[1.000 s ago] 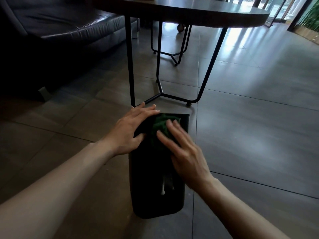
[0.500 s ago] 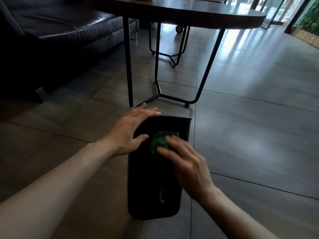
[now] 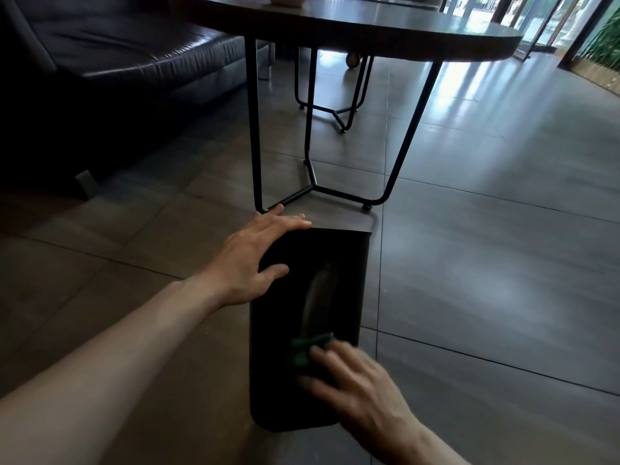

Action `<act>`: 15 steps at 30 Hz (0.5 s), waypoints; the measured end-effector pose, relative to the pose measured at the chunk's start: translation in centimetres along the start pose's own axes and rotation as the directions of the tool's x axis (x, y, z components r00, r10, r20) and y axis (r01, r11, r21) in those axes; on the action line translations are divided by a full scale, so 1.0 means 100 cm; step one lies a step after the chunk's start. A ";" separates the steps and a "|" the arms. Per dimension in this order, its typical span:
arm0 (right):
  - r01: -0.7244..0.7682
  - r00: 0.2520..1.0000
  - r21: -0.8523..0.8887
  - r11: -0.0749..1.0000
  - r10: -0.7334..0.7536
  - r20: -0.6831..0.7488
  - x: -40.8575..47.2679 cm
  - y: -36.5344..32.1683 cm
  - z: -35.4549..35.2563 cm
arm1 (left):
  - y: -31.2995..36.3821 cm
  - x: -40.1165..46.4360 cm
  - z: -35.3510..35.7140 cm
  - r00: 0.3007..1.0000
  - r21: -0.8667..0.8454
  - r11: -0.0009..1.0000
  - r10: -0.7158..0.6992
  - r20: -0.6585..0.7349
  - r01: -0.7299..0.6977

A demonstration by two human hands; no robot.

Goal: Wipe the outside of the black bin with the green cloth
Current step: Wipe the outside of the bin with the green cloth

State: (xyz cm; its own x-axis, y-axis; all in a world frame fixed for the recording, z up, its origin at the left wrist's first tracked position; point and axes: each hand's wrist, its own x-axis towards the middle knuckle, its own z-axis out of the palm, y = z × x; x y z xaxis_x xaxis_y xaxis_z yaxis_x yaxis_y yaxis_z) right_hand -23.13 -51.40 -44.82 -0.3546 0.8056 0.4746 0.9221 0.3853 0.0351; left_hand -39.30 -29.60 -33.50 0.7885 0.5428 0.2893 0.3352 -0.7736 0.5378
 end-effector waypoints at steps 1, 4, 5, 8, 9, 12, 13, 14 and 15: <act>-0.094 0.994 0.025 0.995 0.095 -0.054 0.011 0.008 -0.007 | 0.001 0.000 0.000 1.000 0.002 1.000 -0.003 -0.001 0.003; -0.433 0.861 0.141 0.890 0.454 -0.227 0.054 0.038 -0.030 | 0.005 0.001 0.000 1.000 0.006 1.000 0.004 0.016 -0.004; -0.499 0.811 0.174 0.849 0.529 -0.250 0.068 0.043 -0.035 | 0.007 0.001 0.001 1.000 0.009 1.000 0.008 0.018 -0.008; -0.532 0.793 0.179 0.828 0.561 -0.238 0.088 0.036 -0.034 | 0.009 0.004 0.002 1.000 0.018 1.000 0.016 0.008 -0.016; -0.512 0.819 0.153 0.845 0.534 -0.207 0.085 0.028 -0.030 | 0.008 0.004 0.002 1.000 0.019 1.000 0.018 0.007 -0.018; -0.343 0.933 0.068 0.937 0.348 -0.089 0.052 0.002 -0.011 | 0.003 0.003 0.000 1.000 0.021 1.000 0.022 0.011 -0.022; -0.263 0.964 0.035 0.964 0.264 -0.029 0.037 -0.006 -0.005 | 0.002 0.002 0.000 1.000 0.025 0.999 0.020 0.017 -0.021; -0.182 0.983 0.003 0.983 0.182 0.030 0.022 -0.012 -0.002 | 0.001 0.002 -0.001 1.000 0.028 0.999 0.018 0.020 -0.018; -0.113 0.991 -0.022 0.993 0.115 0.074 0.011 -0.016 0.001 | 0.001 0.002 -0.001 1.000 0.029 0.999 0.016 0.022 -0.017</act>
State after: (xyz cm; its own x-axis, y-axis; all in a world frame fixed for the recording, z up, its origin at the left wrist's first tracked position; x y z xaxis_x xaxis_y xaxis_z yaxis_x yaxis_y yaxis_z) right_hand -24.98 -51.13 -44.43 -0.2569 0.8755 0.4093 0.9596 0.2815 0.0002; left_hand -39.12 -29.53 -33.32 0.8048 0.5230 0.2806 0.3368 -0.7917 0.5098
